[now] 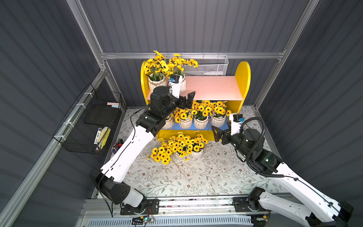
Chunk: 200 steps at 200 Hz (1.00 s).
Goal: Take the sunflower pots off the shelves
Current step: Pick up the sunflower pot from the shelf.
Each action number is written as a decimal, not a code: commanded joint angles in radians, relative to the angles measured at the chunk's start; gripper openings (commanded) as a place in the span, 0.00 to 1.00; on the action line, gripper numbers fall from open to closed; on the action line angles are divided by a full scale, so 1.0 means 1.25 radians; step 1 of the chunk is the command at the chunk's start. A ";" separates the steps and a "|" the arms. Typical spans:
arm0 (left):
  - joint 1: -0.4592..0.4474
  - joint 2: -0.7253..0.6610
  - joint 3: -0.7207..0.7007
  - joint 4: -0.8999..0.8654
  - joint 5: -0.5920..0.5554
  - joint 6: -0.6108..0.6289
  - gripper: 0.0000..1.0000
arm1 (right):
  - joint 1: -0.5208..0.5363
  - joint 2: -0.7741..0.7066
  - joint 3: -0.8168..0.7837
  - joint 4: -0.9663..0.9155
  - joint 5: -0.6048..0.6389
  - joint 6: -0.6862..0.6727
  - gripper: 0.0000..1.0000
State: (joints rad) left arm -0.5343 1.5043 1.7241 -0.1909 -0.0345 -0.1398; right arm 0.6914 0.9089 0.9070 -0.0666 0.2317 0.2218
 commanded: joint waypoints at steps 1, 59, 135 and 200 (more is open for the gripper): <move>-0.004 0.009 0.024 -0.011 -0.093 0.030 0.99 | -0.005 -0.001 -0.014 0.018 -0.004 0.007 0.99; -0.008 0.011 0.023 -0.026 -0.132 0.054 1.00 | -0.013 0.001 -0.016 0.020 -0.008 0.004 0.99; -0.008 0.058 0.065 0.010 -0.172 0.079 1.00 | -0.019 -0.014 -0.031 0.016 -0.017 0.004 0.99; -0.008 0.080 0.065 0.043 -0.163 0.091 1.00 | -0.022 -0.020 -0.035 0.011 -0.024 -0.003 0.99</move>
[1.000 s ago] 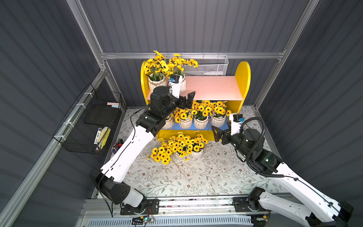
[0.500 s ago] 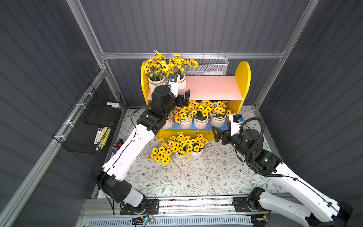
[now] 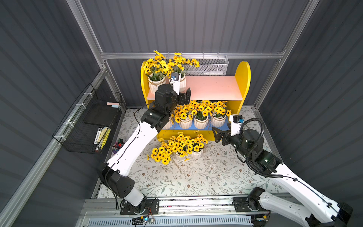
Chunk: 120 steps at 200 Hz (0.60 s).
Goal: Take the sunflower pots off the shelves
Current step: Pick up the sunflower pot from the shelf.
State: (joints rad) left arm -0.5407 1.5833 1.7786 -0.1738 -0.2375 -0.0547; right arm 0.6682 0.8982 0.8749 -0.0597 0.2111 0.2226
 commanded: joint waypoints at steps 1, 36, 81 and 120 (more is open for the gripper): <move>-0.003 0.018 0.022 0.029 -0.001 0.023 0.99 | -0.004 -0.012 -0.009 0.006 -0.007 -0.004 0.99; -0.003 0.030 0.022 0.044 0.006 0.024 0.99 | -0.007 -0.015 -0.013 0.005 -0.015 -0.006 0.99; -0.003 0.041 0.018 0.068 -0.023 0.033 0.99 | -0.010 -0.019 -0.013 0.001 -0.027 -0.014 0.99; -0.003 0.042 -0.003 0.098 -0.056 0.032 1.00 | -0.012 -0.017 -0.010 -0.001 -0.027 -0.018 0.99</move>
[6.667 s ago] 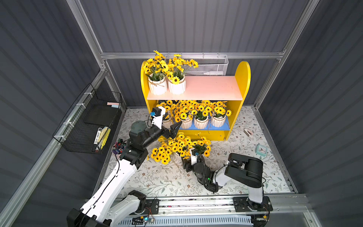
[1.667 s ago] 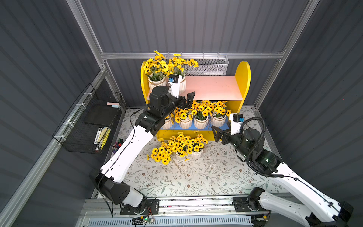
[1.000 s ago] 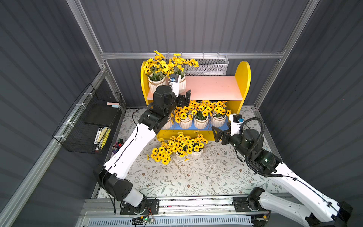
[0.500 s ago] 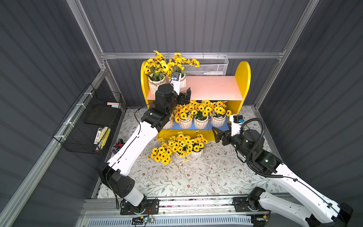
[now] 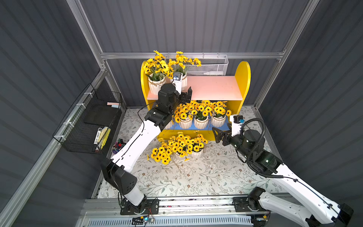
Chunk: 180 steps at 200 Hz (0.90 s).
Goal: Take the sunflower pots off the shelves
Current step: Pick up the sunflower pot from the shelf.
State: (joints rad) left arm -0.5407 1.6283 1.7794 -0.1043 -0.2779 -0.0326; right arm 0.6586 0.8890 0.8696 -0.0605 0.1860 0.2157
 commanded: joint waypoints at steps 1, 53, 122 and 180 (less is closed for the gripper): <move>-0.003 0.006 -0.004 0.043 -0.021 0.014 1.00 | -0.004 -0.009 -0.006 -0.001 -0.007 -0.012 0.99; -0.003 0.013 0.006 0.041 0.028 0.021 0.99 | -0.011 0.001 -0.005 0.008 -0.010 -0.010 0.99; -0.006 0.001 0.000 0.034 0.101 0.011 0.99 | -0.018 0.026 -0.002 0.023 -0.025 -0.003 0.99; -0.012 -0.020 -0.030 0.041 0.074 0.014 0.99 | -0.019 0.040 -0.001 0.036 -0.031 0.002 0.99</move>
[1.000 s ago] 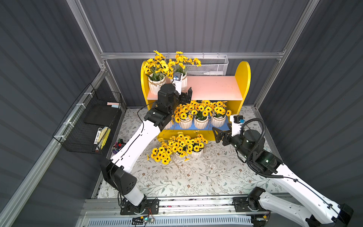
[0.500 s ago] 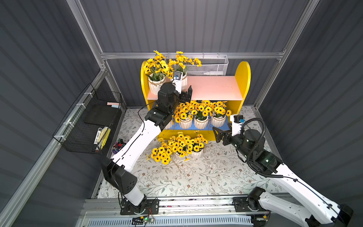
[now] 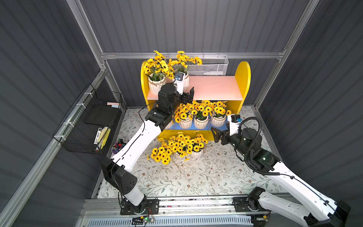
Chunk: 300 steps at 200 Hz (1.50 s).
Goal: Take the sunflower pots off the shelves
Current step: Pick up the sunflower pot from the shelf.
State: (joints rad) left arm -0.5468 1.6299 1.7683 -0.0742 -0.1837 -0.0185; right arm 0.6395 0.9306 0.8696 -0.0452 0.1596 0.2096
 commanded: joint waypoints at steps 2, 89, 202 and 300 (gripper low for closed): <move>-0.008 -0.022 -0.021 0.016 -0.007 0.003 1.00 | -0.005 0.008 0.000 0.024 -0.011 0.007 0.99; -0.007 0.007 0.013 0.004 -0.118 0.010 0.99 | -0.005 0.016 0.005 0.028 -0.017 0.004 0.99; -0.001 0.067 0.104 0.021 -0.147 0.020 0.99 | -0.013 0.014 0.000 0.032 -0.036 0.002 0.99; 0.026 0.132 0.177 0.024 -0.125 -0.013 0.99 | -0.021 0.007 -0.007 0.032 -0.049 0.004 0.99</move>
State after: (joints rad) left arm -0.5198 1.7775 1.9491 -0.0620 -0.3412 -0.0189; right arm 0.6182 0.9524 0.8696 -0.0227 0.1116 0.2096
